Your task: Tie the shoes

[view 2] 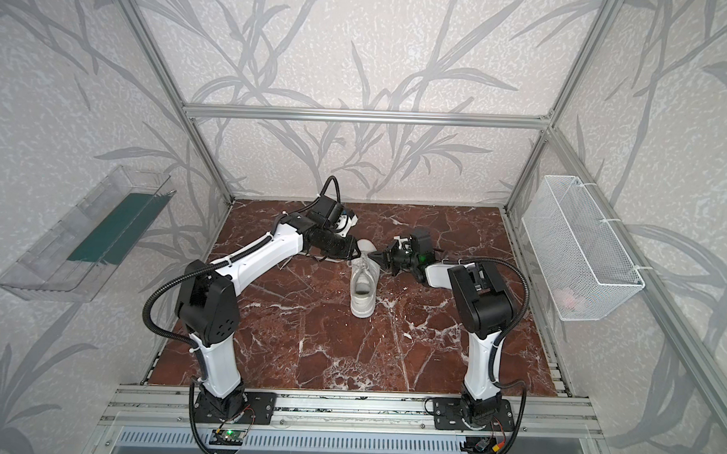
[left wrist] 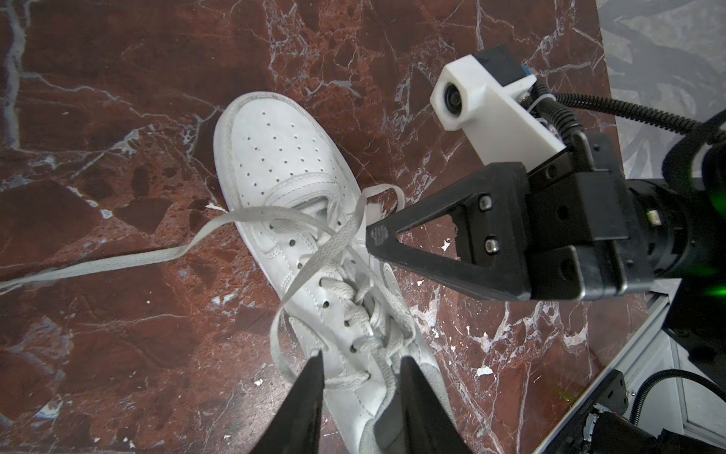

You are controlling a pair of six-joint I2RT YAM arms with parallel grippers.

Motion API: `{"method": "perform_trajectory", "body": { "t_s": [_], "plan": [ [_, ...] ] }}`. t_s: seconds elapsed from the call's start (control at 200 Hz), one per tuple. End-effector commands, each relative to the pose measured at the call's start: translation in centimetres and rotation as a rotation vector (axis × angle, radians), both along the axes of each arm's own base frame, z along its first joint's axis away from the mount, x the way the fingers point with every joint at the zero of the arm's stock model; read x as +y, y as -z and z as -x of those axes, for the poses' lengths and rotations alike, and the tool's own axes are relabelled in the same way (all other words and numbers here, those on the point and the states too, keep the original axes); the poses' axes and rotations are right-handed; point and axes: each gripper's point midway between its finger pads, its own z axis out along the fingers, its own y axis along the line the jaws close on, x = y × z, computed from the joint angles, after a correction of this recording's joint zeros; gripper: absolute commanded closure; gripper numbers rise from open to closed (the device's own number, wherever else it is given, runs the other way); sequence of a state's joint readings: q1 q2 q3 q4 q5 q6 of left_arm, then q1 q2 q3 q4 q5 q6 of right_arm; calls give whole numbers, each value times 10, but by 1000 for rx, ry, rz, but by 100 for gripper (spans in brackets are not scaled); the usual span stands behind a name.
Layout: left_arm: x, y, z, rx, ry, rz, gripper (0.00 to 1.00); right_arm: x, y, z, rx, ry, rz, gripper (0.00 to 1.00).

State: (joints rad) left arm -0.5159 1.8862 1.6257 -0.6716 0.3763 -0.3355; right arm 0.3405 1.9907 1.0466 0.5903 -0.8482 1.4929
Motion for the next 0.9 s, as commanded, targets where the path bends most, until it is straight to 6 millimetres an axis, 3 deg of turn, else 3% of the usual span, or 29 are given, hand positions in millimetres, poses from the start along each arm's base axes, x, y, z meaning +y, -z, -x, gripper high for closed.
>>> {"method": "perform_trajectory", "body": {
  "t_s": [0.0,0.43,0.895],
  "plan": [
    [-2,-20,4,-26,1,45,66,7,0,4,-6,-28,-27,100],
    [-3,-8,6,2,5,45,71,8,9,15,18,-57,-16,100],
    [-7,4,10,56,22,46,72,13,-3,16,-7,-67,-84,100]
  ]
}}
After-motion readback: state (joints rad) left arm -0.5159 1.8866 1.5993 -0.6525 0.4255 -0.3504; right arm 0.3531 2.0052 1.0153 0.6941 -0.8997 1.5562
